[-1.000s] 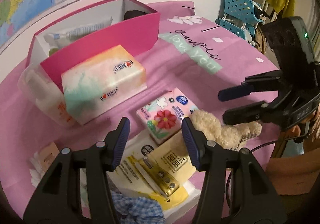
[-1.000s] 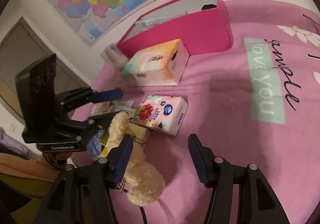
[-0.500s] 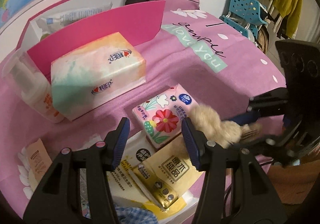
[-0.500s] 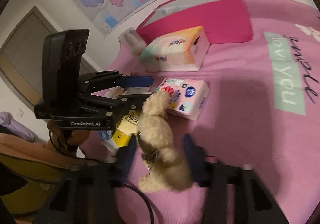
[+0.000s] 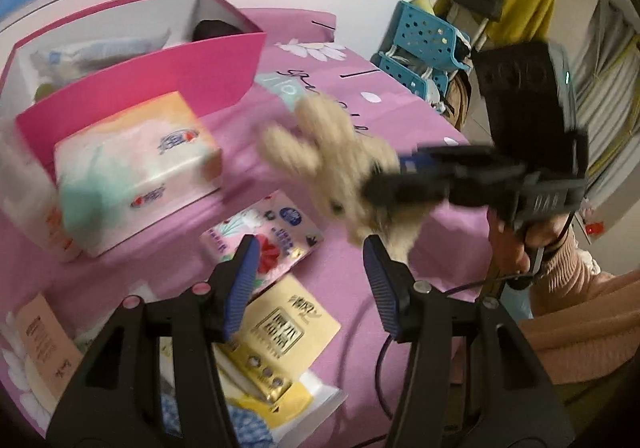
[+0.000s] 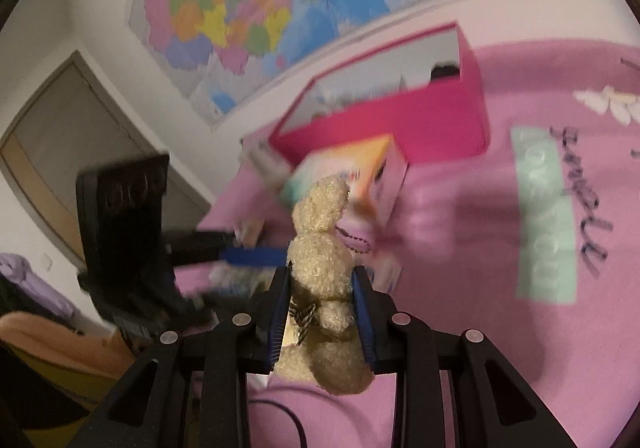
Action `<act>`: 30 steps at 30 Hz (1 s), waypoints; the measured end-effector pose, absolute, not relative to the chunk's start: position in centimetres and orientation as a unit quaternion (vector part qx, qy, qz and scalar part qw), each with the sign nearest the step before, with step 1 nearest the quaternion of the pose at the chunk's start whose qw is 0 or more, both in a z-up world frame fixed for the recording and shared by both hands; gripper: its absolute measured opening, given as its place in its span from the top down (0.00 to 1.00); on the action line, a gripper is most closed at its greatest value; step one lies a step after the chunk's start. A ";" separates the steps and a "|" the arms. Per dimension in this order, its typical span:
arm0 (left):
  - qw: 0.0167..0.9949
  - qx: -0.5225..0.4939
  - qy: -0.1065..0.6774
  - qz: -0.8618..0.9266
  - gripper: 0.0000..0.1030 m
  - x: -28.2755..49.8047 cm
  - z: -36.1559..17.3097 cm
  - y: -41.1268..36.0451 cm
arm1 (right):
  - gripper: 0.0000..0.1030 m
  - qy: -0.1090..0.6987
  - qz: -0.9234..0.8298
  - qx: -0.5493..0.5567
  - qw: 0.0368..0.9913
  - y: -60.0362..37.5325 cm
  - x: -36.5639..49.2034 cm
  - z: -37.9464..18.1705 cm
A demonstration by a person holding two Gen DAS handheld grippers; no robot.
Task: Organize soft objects
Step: 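Lift the teddy bear with the right tool over the pink box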
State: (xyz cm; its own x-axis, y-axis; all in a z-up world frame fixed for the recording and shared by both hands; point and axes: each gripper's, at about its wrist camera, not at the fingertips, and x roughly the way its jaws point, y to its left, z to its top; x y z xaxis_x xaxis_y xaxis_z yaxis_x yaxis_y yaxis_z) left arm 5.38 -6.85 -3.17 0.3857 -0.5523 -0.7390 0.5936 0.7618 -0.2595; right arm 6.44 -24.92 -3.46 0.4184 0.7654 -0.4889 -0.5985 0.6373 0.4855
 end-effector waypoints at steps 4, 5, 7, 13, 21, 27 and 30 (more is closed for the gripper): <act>0.844 0.021 0.423 -0.330 0.46 7.1 -2.3 -7.4 | 0.70 0.328 0.401 0.118 0.847 -24.6 8.0 -1.5; 0.844 0.009 0.422 -0.332 0.46 7.7 -2.0 -7.2 | 0.70 0.321 0.399 0.119 0.851 -24.6 8.4 -1.0; 0.846 -0.008 0.416 -0.333 0.46 8.9 -1.3 -6.7 | 0.70 0.311 0.395 0.127 0.855 -25.0 9.3 -0.1; 0.853 -0.034 0.404 -0.329 0.47 12.0 0.6 -6.2 | 0.70 0.288 0.380 0.131 0.869 -24.9 12.2 2.0; 0.861 -0.015 0.382 -0.334 0.47 14.2 2.8 -7.4 | 0.70 0.279 0.391 0.151 0.864 -24.4 15.8 3.1; 0.866 -0.001 0.390 -0.314 0.59 16.7 3.0 -8.3 | 0.70 0.273 0.389 0.145 0.868 -23.0 17.3 3.8; 0.868 0.001 0.397 -0.299 0.64 18.1 2.9 -8.2 | 0.70 0.272 0.376 0.145 0.874 -22.7 18.7 3.9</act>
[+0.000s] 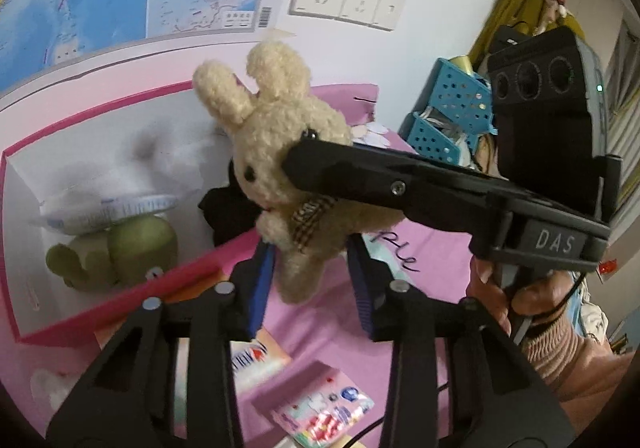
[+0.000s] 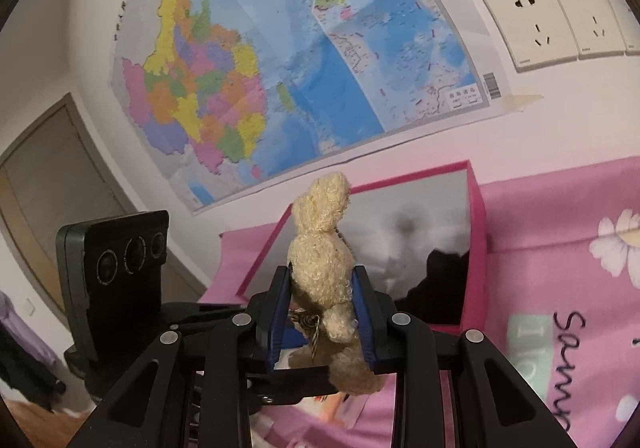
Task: Organize soft objects
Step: 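Lift the teddy bear with the right tool over the pink box, then open the right tool to drop the teddy bear into the box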
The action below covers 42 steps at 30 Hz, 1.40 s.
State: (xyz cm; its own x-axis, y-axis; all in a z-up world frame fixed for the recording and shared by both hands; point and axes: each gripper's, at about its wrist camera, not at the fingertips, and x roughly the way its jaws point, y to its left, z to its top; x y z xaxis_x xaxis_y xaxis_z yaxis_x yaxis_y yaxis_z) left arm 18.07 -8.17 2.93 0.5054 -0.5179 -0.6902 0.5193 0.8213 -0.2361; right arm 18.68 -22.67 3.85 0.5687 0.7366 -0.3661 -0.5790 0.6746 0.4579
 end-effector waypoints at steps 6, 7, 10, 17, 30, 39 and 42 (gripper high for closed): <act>0.871 0.014 0.412 -0.266 0.64 20.9 2.9 -8.2 | 0.70 0.280 0.350 0.149 0.881 -21.9 21.8 3.3; 0.871 0.017 0.416 -0.259 0.64 21.5 2.8 -8.3 | 0.70 0.284 0.344 0.149 0.883 -21.8 22.4 3.2; 0.868 0.016 0.432 -0.243 0.64 23.0 2.3 -8.4 | 0.70 0.298 0.326 0.153 0.884 -21.5 24.0 2.4; 0.863 0.020 0.467 -0.191 0.61 25.2 0.3 -8.1 | 0.62 0.325 0.282 0.152 0.890 -21.3 26.5 0.8; 0.897 0.046 0.403 -0.175 0.49 20.8 2.7 -6.4 | 0.55 0.296 0.287 0.123 0.903 -23.0 21.8 2.5; 0.911 0.041 0.352 -0.212 0.48 13.2 5.5 -2.5 | 0.55 0.294 0.363 0.106 0.878 -23.3 15.7 3.7; 0.916 0.024 0.345 -0.203 0.47 10.9 5.4 -0.3 | 0.55 0.298 0.382 0.103 0.869 -23.3 13.8 3.4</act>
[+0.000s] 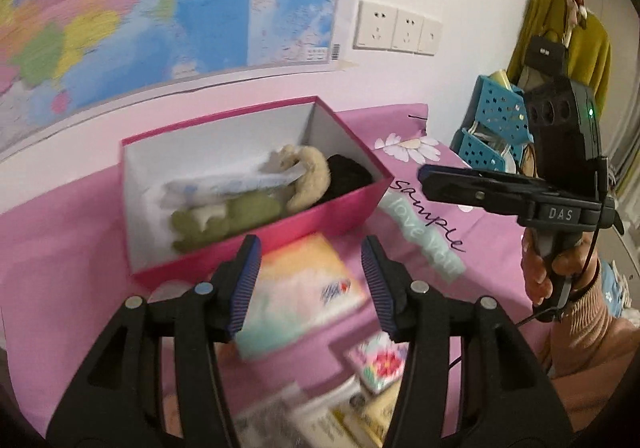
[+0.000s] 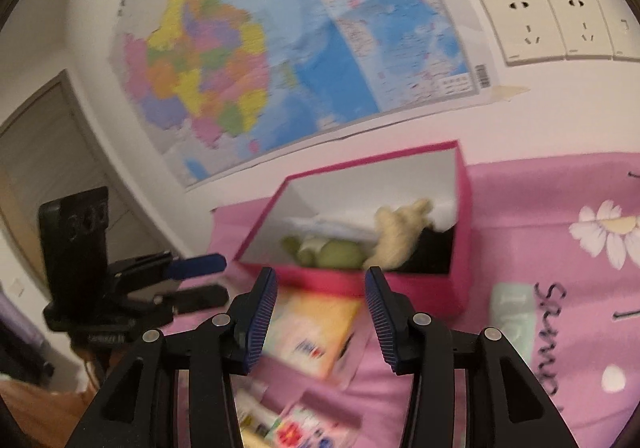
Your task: Organize soft objects
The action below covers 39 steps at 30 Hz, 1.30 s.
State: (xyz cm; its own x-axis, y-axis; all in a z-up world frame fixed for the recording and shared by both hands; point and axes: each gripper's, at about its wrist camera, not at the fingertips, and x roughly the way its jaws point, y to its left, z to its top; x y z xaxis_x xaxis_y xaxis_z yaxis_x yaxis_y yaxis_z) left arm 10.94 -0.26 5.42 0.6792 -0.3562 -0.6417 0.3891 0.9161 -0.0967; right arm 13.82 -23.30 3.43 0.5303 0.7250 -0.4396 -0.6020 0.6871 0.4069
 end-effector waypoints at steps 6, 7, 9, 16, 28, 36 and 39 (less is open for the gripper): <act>0.915 0.003 0.360 -0.180 0.47 8.2 3.2 2.3 | 0.55 0.319 0.395 0.088 0.857 -22.6 10.8 1.7; 0.914 -0.001 0.365 -0.175 0.47 7.8 2.6 2.7 | 0.55 0.324 0.394 0.085 0.856 -22.5 10.3 1.2; 0.914 -0.006 0.374 -0.158 0.47 6.9 1.5 3.7 | 0.55 0.337 0.397 0.087 0.849 -22.2 9.5 0.1; 0.909 -0.049 0.403 -0.099 0.47 4.9 -1.6 8.3 | 0.55 0.370 0.431 0.074 0.819 -19.1 8.0 -1.9; 0.885 -0.116 0.448 -0.058 0.47 3.3 -6.4 15.2 | 0.55 0.431 0.499 -0.014 0.752 -6.3 10.0 -4.4; 0.874 -0.116 0.462 -0.099 0.47 3.5 -8.4 14.5 | 0.55 0.478 0.470 -0.042 0.741 -0.5 11.7 -8.4; 0.873 -0.113 0.462 -0.110 0.47 3.3 -8.5 14.3 | 0.55 0.483 0.470 -0.035 0.738 0.2 11.9 -8.9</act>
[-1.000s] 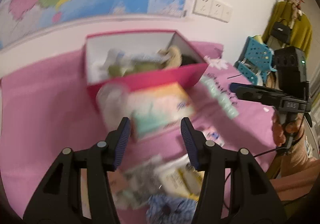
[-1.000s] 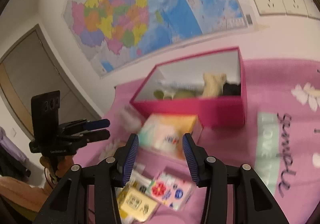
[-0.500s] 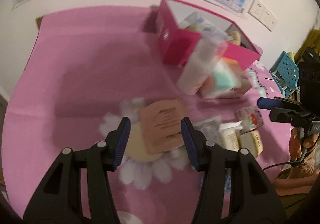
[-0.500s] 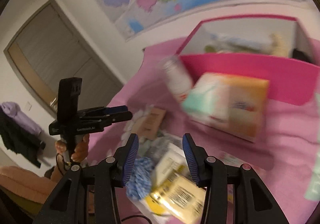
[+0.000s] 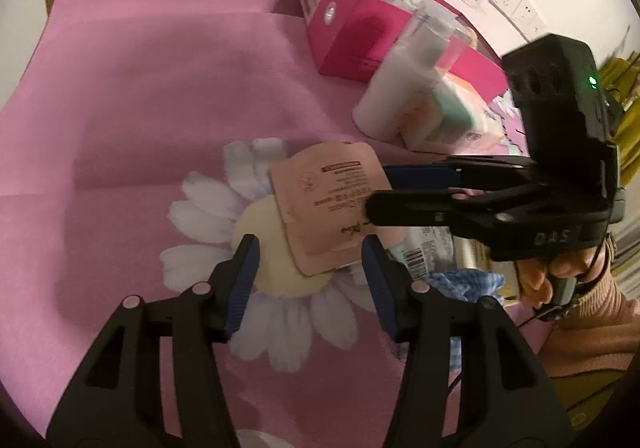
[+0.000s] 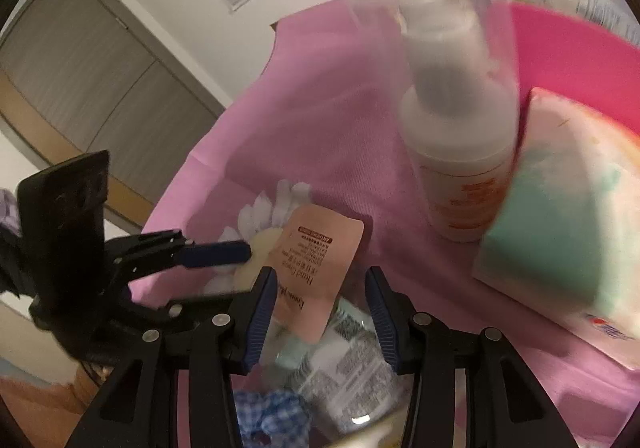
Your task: Organize soft objects
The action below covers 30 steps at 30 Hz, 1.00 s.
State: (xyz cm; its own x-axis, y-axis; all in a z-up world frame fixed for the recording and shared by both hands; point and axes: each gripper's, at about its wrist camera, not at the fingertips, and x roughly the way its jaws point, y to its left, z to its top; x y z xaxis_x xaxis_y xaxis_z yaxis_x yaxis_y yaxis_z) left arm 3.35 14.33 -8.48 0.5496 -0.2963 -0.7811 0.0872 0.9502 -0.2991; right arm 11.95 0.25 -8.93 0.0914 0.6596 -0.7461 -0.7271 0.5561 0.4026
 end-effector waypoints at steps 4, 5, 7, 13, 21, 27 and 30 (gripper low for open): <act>0.874 -0.109 0.459 -0.118 0.47 3.4 -8.6 14.2 | 0.75 0.480 0.468 -0.059 0.739 1.1 11.4 -9.1; 0.874 -0.109 0.458 -0.119 0.47 3.4 -8.6 14.2 | 0.77 0.476 0.471 -0.060 0.740 1.3 11.3 -9.0; 0.874 -0.112 0.457 -0.120 0.46 3.4 -8.7 14.3 | 0.81 0.464 0.476 -0.061 0.744 1.2 10.9 -8.6; 0.870 -0.135 0.453 -0.137 0.46 3.5 -8.4 14.6 | 0.92 0.434 0.498 -0.039 0.750 -1.0 10.2 -7.0; 0.867 -0.147 0.440 -0.184 0.46 3.4 -7.3 13.5 | 0.97 0.398 0.510 -0.003 0.763 -4.7 9.4 -4.4; 0.874 -0.131 0.422 -0.204 0.38 3.5 -5.9 12.1 | 0.98 0.369 0.511 0.020 0.776 -7.4 9.5 -2.2; 0.874 -0.120 0.431 -0.190 0.38 3.9 -6.4 11.8 | 0.93 0.407 0.486 0.029 0.773 -7.3 11.0 -3.7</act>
